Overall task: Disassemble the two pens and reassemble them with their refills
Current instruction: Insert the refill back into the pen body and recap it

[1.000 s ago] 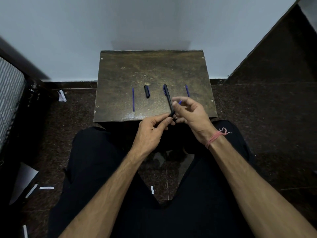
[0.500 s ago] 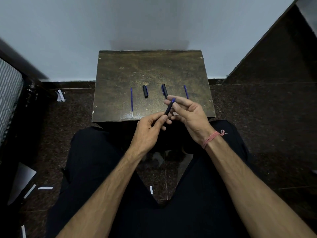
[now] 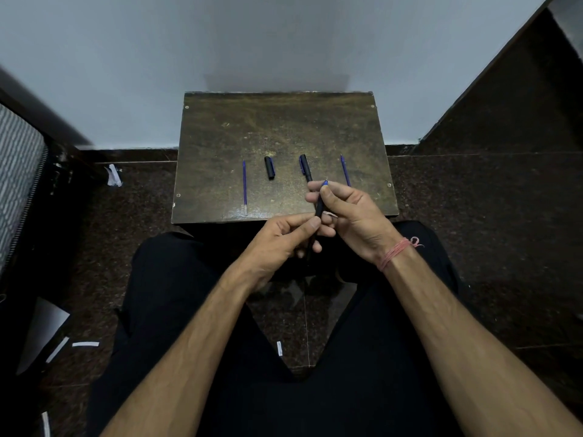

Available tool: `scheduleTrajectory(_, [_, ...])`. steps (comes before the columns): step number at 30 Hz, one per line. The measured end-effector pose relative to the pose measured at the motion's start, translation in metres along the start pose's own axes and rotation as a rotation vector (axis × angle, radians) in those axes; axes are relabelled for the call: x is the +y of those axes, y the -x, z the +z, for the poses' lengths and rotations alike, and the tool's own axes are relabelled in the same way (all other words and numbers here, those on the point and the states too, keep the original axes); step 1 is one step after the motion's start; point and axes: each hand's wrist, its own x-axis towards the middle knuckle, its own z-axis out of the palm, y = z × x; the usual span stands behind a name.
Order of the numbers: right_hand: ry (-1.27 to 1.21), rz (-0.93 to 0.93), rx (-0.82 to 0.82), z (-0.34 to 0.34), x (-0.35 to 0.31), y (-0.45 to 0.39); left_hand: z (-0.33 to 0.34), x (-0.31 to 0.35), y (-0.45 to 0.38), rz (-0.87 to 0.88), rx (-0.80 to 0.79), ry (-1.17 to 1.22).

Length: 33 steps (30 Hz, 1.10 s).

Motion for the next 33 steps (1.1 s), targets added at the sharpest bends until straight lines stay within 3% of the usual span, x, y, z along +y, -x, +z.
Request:
scheduleTrajectory(7, [0.145,-0.065,0.191,0.005,0.011,-0.004,0.010,-0.011,-0.003,0.063,0.248,-0.219])
scheduleTrajectory(12, [0.128,0.039,0.018,0.000,0.005,-0.003,0.004,0.000,0.001,-0.064,0.021,-0.006])
scheduleTrajectory(14, [0.142,0.030,0.001,0.001,0.004,-0.002,0.006,0.002,0.001,-0.088,0.015,0.024])
scheduleTrajectory(23, [0.241,-0.145,0.372,0.033,0.018,-0.007,0.024,-0.005,0.002,0.043,0.392,-0.225])
scheduleTrajectory(29, [0.396,-0.122,0.227,0.036,0.012,-0.023,0.015,-0.004,0.003,0.042,0.432,-0.111])
scheduleTrajectory(31, [0.404,-0.144,0.244,0.039,0.005,-0.035,0.010,-0.005,0.002,0.016,0.465,-0.035])
scheduleTrajectory(33, [0.565,-0.171,0.312,0.043,-0.001,-0.050,0.008,-0.007,0.002,0.002,0.501,0.013])
